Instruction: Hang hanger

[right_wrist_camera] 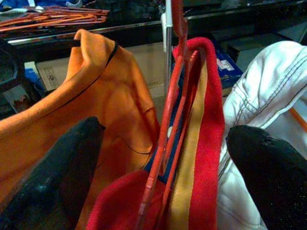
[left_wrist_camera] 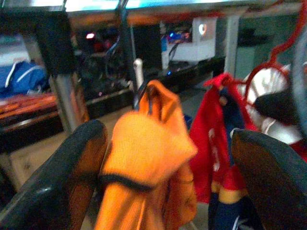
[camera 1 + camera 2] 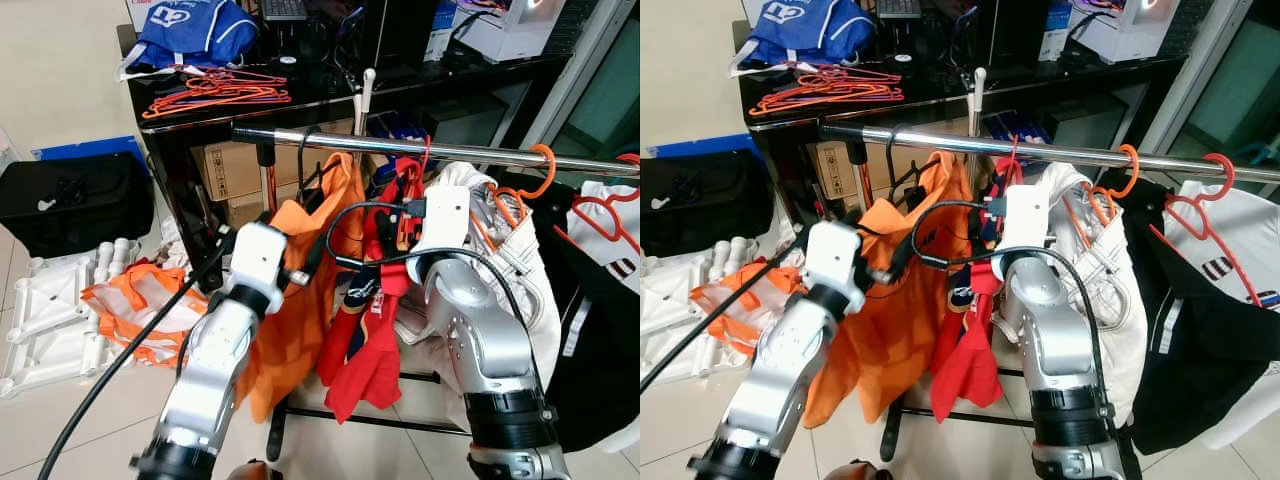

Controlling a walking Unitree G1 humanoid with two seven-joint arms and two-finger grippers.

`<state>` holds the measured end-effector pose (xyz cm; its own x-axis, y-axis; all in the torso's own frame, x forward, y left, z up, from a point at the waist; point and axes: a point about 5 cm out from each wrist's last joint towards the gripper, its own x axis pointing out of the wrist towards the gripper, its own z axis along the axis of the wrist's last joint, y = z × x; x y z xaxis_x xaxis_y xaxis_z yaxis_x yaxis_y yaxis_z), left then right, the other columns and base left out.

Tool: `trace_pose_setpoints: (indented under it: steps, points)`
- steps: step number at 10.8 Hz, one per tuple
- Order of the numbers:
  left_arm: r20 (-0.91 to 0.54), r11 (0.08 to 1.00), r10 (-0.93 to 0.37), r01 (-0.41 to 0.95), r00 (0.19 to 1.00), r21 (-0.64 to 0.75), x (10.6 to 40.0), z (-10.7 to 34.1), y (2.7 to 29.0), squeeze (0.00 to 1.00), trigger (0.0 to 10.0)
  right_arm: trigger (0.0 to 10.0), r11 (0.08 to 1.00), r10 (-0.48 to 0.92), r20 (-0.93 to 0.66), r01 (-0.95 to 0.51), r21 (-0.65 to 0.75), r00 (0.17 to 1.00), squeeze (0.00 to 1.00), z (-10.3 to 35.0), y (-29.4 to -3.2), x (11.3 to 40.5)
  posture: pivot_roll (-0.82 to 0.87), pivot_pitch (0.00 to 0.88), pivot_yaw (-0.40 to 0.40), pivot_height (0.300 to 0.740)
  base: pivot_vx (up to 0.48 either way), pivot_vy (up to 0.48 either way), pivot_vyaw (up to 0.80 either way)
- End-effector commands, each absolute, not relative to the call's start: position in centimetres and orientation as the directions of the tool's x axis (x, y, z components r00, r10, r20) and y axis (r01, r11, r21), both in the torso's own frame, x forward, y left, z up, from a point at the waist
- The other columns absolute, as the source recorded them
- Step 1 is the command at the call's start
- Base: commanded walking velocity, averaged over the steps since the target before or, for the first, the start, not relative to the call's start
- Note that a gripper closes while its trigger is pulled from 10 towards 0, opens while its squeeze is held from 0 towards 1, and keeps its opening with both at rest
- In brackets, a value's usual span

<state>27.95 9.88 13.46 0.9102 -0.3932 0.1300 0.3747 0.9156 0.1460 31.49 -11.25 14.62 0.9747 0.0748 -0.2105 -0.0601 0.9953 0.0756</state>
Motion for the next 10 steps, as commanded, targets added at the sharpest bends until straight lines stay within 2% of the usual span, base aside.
trace_pose_setpoints:
  steps: [1, 7, 8, 9, 10]
  points:
    - [0.163, 0.905, -0.419, 0.397, 0.893, 0.153, 27.9, 14.3, 9.5, 0.00, 10.0, 10.0, 0.996, 0.053, -0.192, -0.038, 0.080, 0.980, 0.06, 15.0, -11.4, 31.9, 0.05, 0.000, -0.024, 0.740, 0.000, 0.000, 0.00]
    - [0.155, 0.876, -0.481, 0.466, 0.863, 0.122, 27.7, 14.4, 9.0, 0.00, 10.0, 10.0, 0.997, -0.001, -0.186, 0.016, 0.080, 0.983, 0.07, 14.9, -12.0, 32.4, 0.06, 0.000, -0.027, 0.740, 0.000, 0.000, 0.00]
    - [0.150, 0.872, -0.489, 0.477, 0.859, 0.107, 27.7, 14.5, 8.9, 0.00, 10.0, 4.7, 0.997, -0.002, -0.186, 0.017, 0.081, 0.982, 0.06, 14.8, -12.0, 32.4, 0.06, 0.000, -0.026, 0.740, 0.000, 0.000, 0.00]
    - [0.152, 0.880, -0.473, 0.475, 0.868, 0.029, 28.0, 14.9, 8.9, 0.00, 10.0, 0.0, 0.997, -0.002, -0.188, 0.018, 0.081, 0.982, 0.07, 14.7, -12.0, 32.4, 0.05, 0.000, -0.026, 0.740, 0.000, 0.000, 0.00]
    - [0.159, 0.885, -0.456, 0.466, 0.876, -0.026, 28.3, 15.4, 9.0, 0.00, 10.0, 0.0, 0.997, -0.004, -0.188, 0.020, 0.081, 0.982, 0.06, 14.6, -12.0, 32.4, 0.05, 0.000, -0.025, 0.740, 0.000, 0.000, 0.00]
